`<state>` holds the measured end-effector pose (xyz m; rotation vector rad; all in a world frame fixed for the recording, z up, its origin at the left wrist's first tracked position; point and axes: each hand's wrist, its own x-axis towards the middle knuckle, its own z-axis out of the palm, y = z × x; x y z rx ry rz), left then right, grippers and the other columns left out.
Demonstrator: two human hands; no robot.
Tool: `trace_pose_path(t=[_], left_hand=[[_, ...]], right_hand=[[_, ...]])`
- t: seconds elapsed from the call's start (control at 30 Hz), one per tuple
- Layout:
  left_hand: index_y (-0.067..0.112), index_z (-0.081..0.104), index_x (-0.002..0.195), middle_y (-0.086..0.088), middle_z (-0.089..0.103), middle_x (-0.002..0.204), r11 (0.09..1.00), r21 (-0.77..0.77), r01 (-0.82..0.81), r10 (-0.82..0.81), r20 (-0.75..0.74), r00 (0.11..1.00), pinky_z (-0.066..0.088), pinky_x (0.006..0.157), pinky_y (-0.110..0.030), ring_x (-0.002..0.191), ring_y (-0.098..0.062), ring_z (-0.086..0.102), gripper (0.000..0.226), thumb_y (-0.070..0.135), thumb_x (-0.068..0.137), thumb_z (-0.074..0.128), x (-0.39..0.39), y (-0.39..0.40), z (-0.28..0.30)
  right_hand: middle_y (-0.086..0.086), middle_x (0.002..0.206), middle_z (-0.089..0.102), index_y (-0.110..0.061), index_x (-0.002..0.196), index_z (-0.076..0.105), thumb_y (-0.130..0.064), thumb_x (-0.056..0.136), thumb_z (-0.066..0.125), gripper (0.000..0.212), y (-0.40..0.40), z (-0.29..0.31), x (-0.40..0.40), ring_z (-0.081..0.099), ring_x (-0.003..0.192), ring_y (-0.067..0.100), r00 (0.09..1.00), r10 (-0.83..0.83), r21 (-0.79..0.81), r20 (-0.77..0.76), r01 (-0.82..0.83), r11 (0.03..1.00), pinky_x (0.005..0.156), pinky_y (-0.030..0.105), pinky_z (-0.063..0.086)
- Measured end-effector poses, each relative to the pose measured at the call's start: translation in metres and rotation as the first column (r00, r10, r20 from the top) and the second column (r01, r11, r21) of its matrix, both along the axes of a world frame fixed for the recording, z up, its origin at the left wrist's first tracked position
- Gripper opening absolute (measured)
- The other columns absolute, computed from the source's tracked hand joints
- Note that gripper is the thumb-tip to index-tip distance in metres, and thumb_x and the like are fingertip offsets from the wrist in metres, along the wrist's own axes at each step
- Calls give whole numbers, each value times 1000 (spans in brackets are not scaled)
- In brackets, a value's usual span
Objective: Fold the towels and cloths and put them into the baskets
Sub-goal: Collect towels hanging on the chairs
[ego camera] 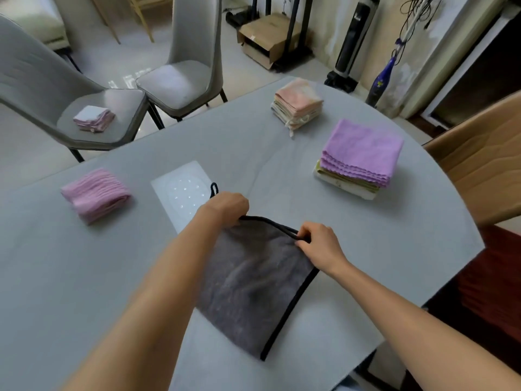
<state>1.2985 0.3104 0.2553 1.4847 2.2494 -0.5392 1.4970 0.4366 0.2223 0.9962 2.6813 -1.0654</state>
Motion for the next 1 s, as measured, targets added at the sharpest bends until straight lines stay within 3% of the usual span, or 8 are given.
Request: trace_pose_path(t=[0.13, 0.27, 0.43, 0.57, 0.7, 0.8, 0.9, 1.0], left_hand=[[9, 47, 63, -12, 57, 85, 985, 146, -91, 84, 53, 995, 40, 56, -35, 71, -34, 56, 19, 4, 80, 55, -4, -18, 30], [5, 60, 86, -11, 56, 102, 961, 251, -120, 114, 35, 993, 51, 77, -43, 88, -34, 61, 4, 8, 87, 59, -11, -32, 65], [-3, 56, 99, -1, 29, 70, 881, 450, -147, 241, -159, 957, 47, 71, -42, 86, -38, 61, 14, -7, 93, 44, -20, -39, 109], [-3, 60, 100, -16, 51, 106, 822, 558, -116, 311, -270, 911, 47, 74, -42, 93, -39, 61, 19, -9, 90, 45, -26, -36, 141], [2, 60, 102, -14, 51, 109, 804, 586, -102, 311, -268, 912, 43, 68, -40, 93, -36, 58, 20, -8, 88, 48, -23, -43, 142], [8, 55, 110, -10, 52, 113, 815, 577, -58, 252, -263, 931, 43, 64, -37, 101, -31, 57, 20, 0, 93, 50, -8, -53, 107], [10, 47, 113, -8, 56, 119, 856, 516, -43, 185, -227, 956, 44, 63, -35, 106, -30, 57, 27, -2, 90, 51, 17, -62, 72], [8, 55, 110, -8, 56, 113, 952, 294, -81, 136, -173, 976, 37, 64, -32, 100, -28, 58, 30, -9, 86, 50, 51, -67, 39]], right_hand=[[7, 90, 69, -18, 86, 62, -11, 84, 55, 10, -4, 20, -4, 59, 90, 31, 994, 98, 276, 46, -107, 955, 66, 28, 33], [9, 92, 67, -15, 90, 57, -1, 85, 42, 22, -16, 51, -26, 60, 84, 32, 978, 166, 537, 129, -209, 817, 61, 31, 31], [12, 99, 65, -9, 95, 57, 9, 88, 36, 29, -9, 102, -65, 64, 90, 32, 976, 217, 670, 28, -179, 720, 62, 33, 36], [16, 96, 63, -4, 93, 61, 7, 91, 38, 25, 9, 136, -90, 62, 87, 35, 961, 225, 722, -161, -41, 691, 61, 33, 36], [17, 91, 61, -1, 86, 62, 13, 84, 48, 19, 19, 140, -89, 61, 78, 38, 928, 294, 742, -230, -29, 670, 55, 33, 32], [19, 91, 60, -2, 99, 55, 13, 86, 44, 23, 12, 121, -67, 63, 77, 40, 929, 338, 748, -151, -117, 654, 54, 39, 40], [16, 107, 57, -8, 133, 40, 6, 91, 35, 44, 3, 95, -37, 65, 90, 38, 899, 414, 730, 146, -380, 568, 60, 40, 40], [14, 113, 54, -10, 125, 46, 3, 92, 36, 36, -9, 68, -12, 61, 99, 34, 753, 468, 565, 462, -657, 499, 66, 38, 38]])
